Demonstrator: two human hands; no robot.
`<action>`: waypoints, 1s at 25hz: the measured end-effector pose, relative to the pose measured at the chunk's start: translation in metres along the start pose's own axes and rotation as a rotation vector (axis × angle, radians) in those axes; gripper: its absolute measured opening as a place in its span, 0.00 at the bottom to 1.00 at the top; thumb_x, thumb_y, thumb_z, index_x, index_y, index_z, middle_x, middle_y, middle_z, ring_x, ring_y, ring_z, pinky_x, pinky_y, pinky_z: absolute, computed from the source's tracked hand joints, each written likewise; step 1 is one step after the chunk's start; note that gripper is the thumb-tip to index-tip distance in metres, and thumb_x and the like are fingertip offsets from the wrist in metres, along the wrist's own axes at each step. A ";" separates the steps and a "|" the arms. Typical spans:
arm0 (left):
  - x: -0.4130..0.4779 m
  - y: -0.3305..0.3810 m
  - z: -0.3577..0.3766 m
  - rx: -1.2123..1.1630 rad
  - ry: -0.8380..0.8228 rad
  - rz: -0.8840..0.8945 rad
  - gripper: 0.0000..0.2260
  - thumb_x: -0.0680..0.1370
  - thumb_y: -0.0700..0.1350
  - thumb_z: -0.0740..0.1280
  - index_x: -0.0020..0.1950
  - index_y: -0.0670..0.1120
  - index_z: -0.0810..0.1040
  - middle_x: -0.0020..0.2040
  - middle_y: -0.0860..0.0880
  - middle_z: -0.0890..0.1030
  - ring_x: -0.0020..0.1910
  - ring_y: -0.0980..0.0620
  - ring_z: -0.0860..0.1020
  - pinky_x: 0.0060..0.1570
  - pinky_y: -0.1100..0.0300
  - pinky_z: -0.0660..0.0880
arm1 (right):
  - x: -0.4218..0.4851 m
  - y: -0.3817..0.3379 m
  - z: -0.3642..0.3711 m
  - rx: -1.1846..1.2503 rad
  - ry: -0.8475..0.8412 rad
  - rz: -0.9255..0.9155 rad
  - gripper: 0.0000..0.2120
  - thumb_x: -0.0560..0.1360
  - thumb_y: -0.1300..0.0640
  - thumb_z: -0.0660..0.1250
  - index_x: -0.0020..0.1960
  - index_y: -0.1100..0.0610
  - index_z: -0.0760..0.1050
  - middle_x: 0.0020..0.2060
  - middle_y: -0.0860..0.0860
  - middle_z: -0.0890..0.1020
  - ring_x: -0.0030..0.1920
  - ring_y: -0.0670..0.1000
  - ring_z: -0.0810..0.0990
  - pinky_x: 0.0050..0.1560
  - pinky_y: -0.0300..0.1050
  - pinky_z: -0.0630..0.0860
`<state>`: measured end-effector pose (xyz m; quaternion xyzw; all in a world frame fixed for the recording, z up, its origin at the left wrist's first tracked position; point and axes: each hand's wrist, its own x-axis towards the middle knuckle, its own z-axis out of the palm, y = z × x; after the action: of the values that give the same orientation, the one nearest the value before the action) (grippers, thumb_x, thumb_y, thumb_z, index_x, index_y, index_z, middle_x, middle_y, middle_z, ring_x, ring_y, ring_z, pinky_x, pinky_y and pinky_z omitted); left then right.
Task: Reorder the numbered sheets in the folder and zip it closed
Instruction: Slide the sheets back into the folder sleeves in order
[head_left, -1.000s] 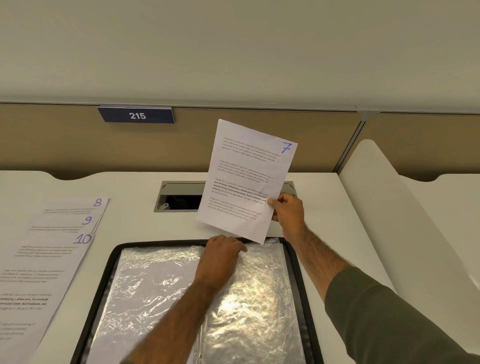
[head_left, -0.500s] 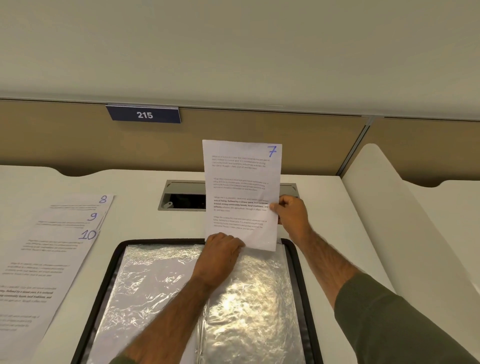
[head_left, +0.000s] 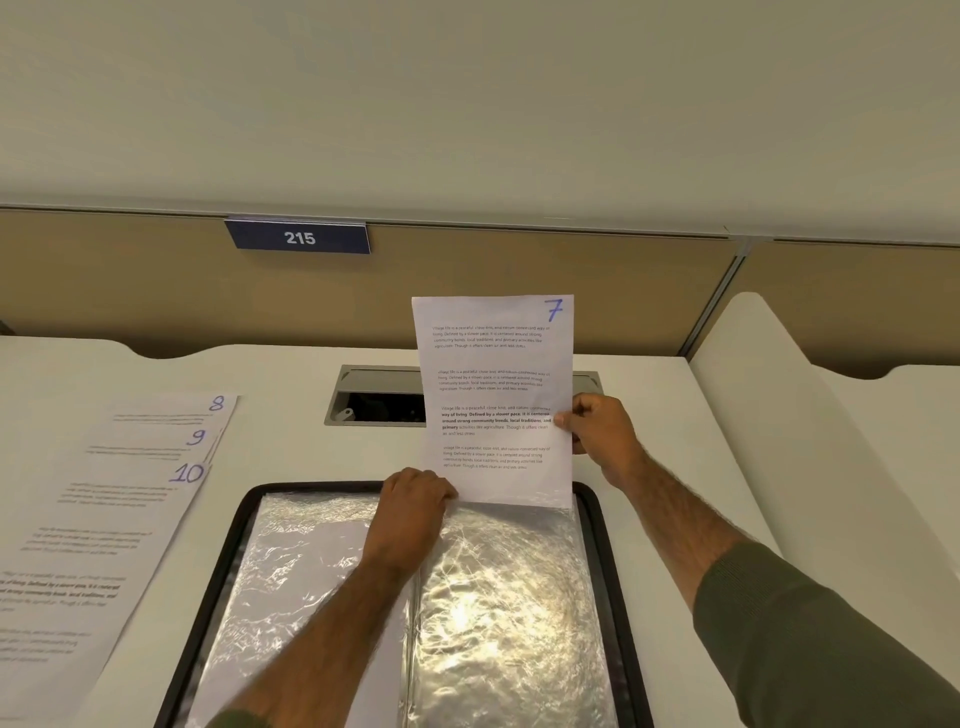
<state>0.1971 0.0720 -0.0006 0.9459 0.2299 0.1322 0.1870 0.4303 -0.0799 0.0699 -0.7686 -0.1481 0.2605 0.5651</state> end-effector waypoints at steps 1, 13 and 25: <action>0.000 0.000 0.001 -0.001 0.004 0.001 0.08 0.79 0.40 0.68 0.52 0.51 0.84 0.47 0.55 0.83 0.52 0.52 0.77 0.60 0.53 0.70 | 0.000 0.000 0.000 0.006 -0.008 0.006 0.01 0.77 0.66 0.70 0.47 0.62 0.79 0.46 0.55 0.86 0.43 0.54 0.86 0.37 0.46 0.83; 0.013 -0.008 0.004 -0.008 -0.040 -0.026 0.07 0.80 0.43 0.68 0.55 0.51 0.84 0.50 0.54 0.85 0.53 0.52 0.78 0.62 0.53 0.71 | 0.017 0.002 -0.005 0.044 -0.072 0.060 0.03 0.77 0.66 0.70 0.50 0.62 0.79 0.48 0.56 0.86 0.47 0.56 0.87 0.46 0.54 0.85; 0.010 -0.010 0.007 -0.070 -0.016 -0.068 0.05 0.81 0.43 0.67 0.53 0.50 0.82 0.51 0.55 0.81 0.51 0.54 0.74 0.57 0.55 0.71 | 0.019 0.011 0.001 0.055 -0.208 0.150 0.03 0.77 0.66 0.71 0.48 0.62 0.77 0.48 0.57 0.86 0.43 0.53 0.86 0.40 0.49 0.83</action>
<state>0.2045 0.0835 -0.0093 0.9314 0.2558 0.1259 0.2261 0.4450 -0.0724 0.0552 -0.7307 -0.1409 0.3841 0.5464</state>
